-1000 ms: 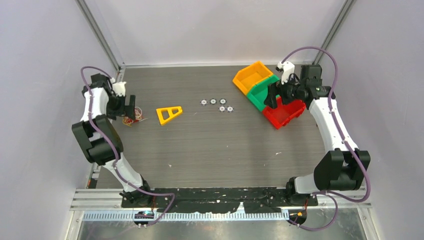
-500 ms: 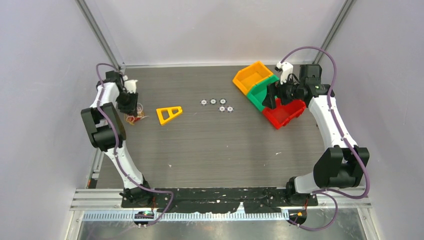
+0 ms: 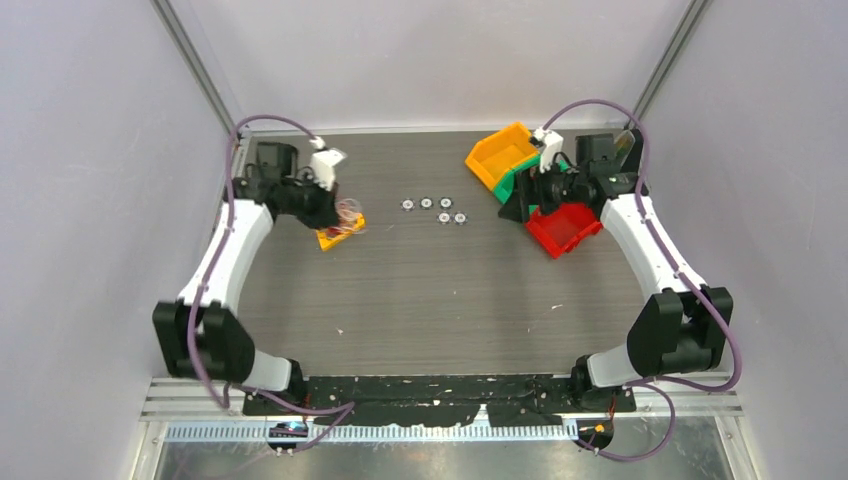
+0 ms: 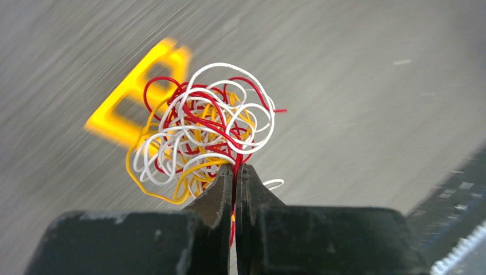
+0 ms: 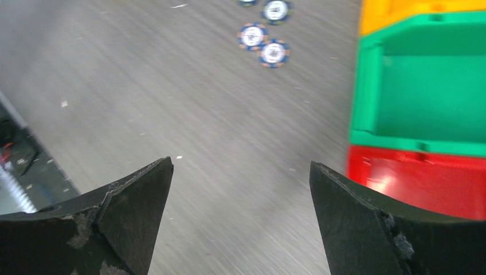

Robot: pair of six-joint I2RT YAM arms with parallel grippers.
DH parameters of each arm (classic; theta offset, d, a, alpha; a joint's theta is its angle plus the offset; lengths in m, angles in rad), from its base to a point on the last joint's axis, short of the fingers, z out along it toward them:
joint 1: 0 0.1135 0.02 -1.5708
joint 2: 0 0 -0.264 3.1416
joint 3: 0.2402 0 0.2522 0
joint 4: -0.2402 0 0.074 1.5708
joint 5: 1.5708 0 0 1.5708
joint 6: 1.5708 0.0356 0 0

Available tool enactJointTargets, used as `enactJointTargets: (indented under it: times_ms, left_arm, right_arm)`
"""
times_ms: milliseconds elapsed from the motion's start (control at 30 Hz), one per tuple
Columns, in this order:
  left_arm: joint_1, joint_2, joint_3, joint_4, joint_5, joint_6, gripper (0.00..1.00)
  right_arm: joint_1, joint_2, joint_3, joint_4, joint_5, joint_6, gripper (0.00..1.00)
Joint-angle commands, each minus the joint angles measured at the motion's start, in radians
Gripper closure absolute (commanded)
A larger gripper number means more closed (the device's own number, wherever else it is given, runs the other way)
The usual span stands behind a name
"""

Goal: Untangle the cables

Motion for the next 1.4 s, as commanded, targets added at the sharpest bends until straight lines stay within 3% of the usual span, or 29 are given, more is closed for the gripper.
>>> enactJointTargets:
  times_ms: [0,133,267,367,567,633,667,700,733,800,1067,1233,1267,1333,1367]
  left_arm:
    - [-0.213,-0.142,-0.074,0.137,0.214,-0.184,1.00]
    - [-0.350,-0.129,-0.040,0.177,0.284,-0.271,1.00]
    - [-0.402,-0.087,-0.001,0.251,0.381,-0.361,1.00]
    - [-0.428,-0.074,0.032,0.277,0.427,-0.378,1.00]
    - [-0.427,-0.169,-0.053,0.430,0.444,-0.422,1.00]
    - [-0.412,-0.190,-0.051,0.409,0.444,-0.412,1.00]
    - [-0.394,-0.202,-0.051,0.400,0.454,-0.416,1.00]
    - [-0.371,-0.212,-0.052,0.389,0.462,-0.422,1.00]
    - [-0.343,-0.225,-0.052,0.372,0.466,-0.418,1.00]
    - [-0.266,-0.253,-0.058,0.320,0.474,-0.399,1.00]
    - [0.062,-0.274,-0.051,-0.006,0.441,-0.104,1.00]
    - [0.048,-0.273,-0.142,-0.045,0.406,0.022,1.00]
    - [0.037,-0.275,-0.161,-0.020,0.407,0.013,0.95]
    - [-0.026,-0.271,-0.156,0.000,0.415,-0.002,0.45]
    - [-0.059,-0.271,-0.148,0.023,0.416,-0.024,0.26]
  right_arm:
    - [0.125,-0.014,-0.021,0.113,-0.146,0.084,0.05]
    - [0.261,-0.015,-0.020,0.224,-0.153,0.143,0.05]
    - [0.373,-0.034,-0.072,0.426,-0.162,0.211,0.05]
    - [0.449,-0.019,-0.086,0.470,-0.159,0.215,0.05]
    - [0.502,0.054,-0.090,0.470,-0.128,0.126,0.04]
    - [0.501,0.060,-0.079,0.440,-0.106,0.087,0.31]
    - [0.499,0.059,-0.078,0.412,-0.097,0.072,0.53]
    - [0.489,0.053,-0.079,0.397,-0.077,0.045,0.63]
    - [0.482,0.050,-0.080,0.365,-0.064,0.037,0.80]
    - [0.442,0.037,-0.088,0.308,-0.039,0.009,0.93]
    - [0.227,-0.022,-0.142,0.089,-0.010,-0.151,0.95]
    - [0.241,-0.043,-0.134,0.130,-0.092,-0.096,0.95]
    - [0.260,-0.039,-0.125,0.136,-0.109,-0.078,0.95]
    - [0.301,-0.035,-0.090,0.146,-0.122,-0.070,0.95]
    - [0.315,-0.035,-0.083,0.151,-0.126,-0.069,0.94]
